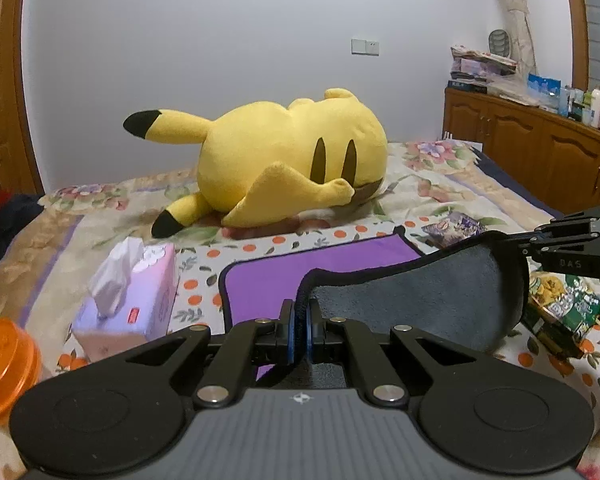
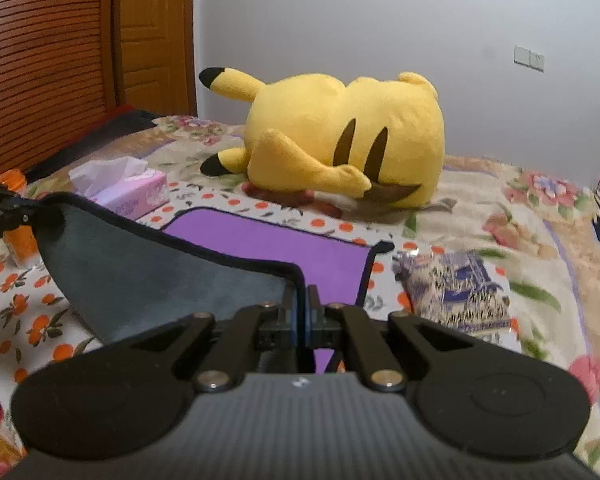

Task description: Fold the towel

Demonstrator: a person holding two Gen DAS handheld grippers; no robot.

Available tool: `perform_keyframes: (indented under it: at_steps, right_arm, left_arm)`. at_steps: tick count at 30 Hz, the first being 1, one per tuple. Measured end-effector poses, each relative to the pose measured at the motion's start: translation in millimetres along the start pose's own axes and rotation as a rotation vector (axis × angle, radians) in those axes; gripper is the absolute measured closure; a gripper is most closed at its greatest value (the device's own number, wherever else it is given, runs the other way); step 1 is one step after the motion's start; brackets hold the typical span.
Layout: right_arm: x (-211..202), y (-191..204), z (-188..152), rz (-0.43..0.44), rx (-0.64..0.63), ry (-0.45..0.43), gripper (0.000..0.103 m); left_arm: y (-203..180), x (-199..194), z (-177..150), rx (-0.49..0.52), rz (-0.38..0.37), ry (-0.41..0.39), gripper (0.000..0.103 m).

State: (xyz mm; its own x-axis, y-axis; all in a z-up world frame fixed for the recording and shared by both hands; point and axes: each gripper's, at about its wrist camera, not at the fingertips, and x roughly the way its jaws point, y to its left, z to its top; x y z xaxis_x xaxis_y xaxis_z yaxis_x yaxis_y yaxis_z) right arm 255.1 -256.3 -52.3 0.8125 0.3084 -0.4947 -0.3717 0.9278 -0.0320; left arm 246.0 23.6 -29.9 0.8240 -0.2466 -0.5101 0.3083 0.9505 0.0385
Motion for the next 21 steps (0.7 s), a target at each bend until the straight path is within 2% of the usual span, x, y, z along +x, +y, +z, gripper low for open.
perform_keyframes:
  at_steps: [21]
  right_arm:
    - [11.3, 4.4, 32.9, -0.012, -0.041, -0.065, 0.099]
  left_arm:
    - [13.3, 4.4, 23.8, -0.006, 0.039, -0.063, 0.097]
